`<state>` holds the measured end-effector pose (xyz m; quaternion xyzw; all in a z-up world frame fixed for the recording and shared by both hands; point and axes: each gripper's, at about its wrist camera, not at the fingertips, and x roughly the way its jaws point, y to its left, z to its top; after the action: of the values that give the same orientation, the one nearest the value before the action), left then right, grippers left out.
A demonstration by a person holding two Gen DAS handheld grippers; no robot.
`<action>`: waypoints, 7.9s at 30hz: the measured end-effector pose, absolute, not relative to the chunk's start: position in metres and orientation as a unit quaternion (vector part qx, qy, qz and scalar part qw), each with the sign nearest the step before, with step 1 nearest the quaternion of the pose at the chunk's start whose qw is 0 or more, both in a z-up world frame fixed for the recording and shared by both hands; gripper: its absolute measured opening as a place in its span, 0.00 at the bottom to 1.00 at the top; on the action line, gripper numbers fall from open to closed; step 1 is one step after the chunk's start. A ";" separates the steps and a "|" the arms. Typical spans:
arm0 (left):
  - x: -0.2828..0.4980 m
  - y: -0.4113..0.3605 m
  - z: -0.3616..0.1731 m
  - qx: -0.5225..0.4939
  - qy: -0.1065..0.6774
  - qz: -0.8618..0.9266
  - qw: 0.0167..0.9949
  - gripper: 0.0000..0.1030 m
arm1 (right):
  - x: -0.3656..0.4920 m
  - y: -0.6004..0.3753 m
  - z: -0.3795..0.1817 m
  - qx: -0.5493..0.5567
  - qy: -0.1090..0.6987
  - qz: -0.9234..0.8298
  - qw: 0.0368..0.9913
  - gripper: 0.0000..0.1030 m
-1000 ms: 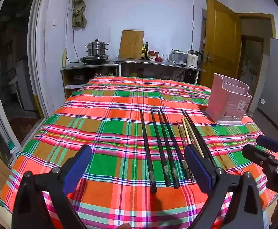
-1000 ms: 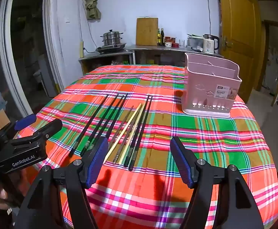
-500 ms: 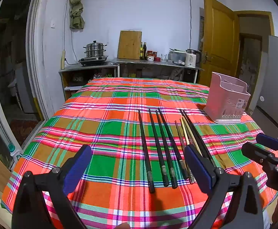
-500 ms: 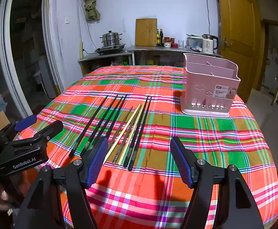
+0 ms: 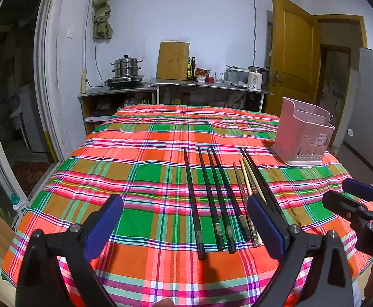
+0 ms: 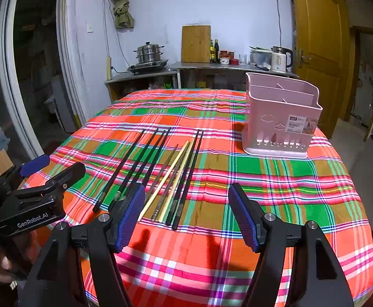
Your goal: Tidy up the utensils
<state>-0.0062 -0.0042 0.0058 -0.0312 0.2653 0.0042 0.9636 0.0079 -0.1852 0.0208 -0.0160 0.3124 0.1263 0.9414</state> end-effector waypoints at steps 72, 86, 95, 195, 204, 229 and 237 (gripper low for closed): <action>0.112 0.029 -0.041 -0.079 0.437 -0.029 0.896 0.57 | 0.119 -0.172 -0.020 0.010 0.419 0.127 0.899 0.36; 0.155 0.019 -0.043 -0.068 0.459 -0.058 0.884 0.30 | 0.181 -0.177 -0.041 0.022 0.461 0.118 0.879 0.18; 0.167 0.016 -0.043 -0.056 0.464 -0.053 0.882 0.24 | 0.199 -0.172 -0.041 0.018 0.469 0.118 0.875 0.16; 0.226 -0.153 0.129 -0.098 0.328 -0.249 0.906 0.32 | 0.189 -0.337 0.121 0.095 0.317 0.059 0.942 0.12; 0.187 -0.127 0.143 -0.093 0.301 -0.243 0.917 0.32 | 0.153 -0.330 0.138 0.091 0.288 0.057 0.952 0.14; 0.108 -0.004 0.011 -0.101 0.394 -0.123 0.905 0.32 | 0.106 -0.225 0.047 0.051 0.371 0.149 0.915 0.14; 0.132 0.004 -0.028 -0.101 0.440 -0.101 0.887 0.32 | 0.128 -0.198 0.007 0.046 0.415 0.164 0.893 0.11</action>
<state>0.1318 0.0038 -0.0284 -0.1014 0.4396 -0.1015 0.8867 0.1283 -0.1977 0.0074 0.0464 0.4154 0.1643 0.8935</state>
